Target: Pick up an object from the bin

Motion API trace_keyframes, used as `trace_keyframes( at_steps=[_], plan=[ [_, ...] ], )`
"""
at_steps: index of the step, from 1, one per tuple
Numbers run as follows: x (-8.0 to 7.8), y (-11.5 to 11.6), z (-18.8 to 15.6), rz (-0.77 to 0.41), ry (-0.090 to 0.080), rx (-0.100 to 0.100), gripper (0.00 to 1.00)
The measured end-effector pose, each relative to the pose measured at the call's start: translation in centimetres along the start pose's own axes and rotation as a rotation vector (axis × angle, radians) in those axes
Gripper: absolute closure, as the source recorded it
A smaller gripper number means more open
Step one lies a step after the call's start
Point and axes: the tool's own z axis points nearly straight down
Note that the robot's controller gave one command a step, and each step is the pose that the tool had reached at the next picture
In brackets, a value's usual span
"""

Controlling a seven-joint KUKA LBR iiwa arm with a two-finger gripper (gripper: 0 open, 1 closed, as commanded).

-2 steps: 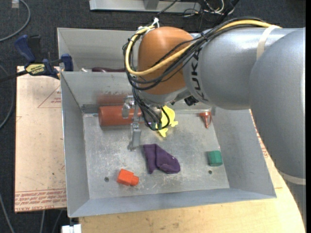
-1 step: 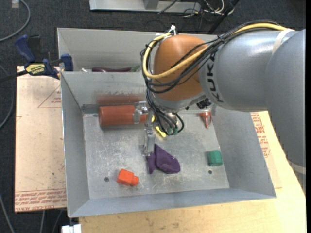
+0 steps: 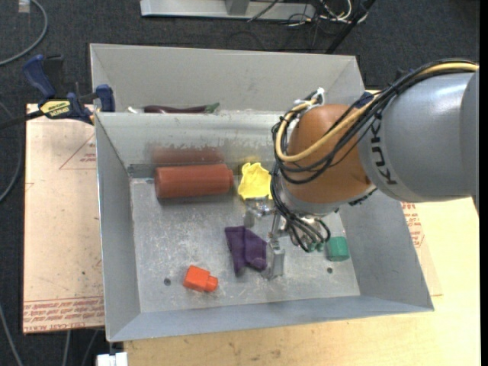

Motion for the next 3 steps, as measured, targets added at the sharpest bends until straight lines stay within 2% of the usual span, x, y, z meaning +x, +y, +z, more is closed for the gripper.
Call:
trace_keyframes(
  at_steps=[1,2,3],
  plan=[
    [0.7,-2.0,2.4,0.006,0.008,0.001,0.0],
    [1.0,-0.1,6.2,0.194,0.001,-0.002,1.0],
    [1.0,-0.1,6.2,0.194,0.0,-0.002,1.0]
  ],
)
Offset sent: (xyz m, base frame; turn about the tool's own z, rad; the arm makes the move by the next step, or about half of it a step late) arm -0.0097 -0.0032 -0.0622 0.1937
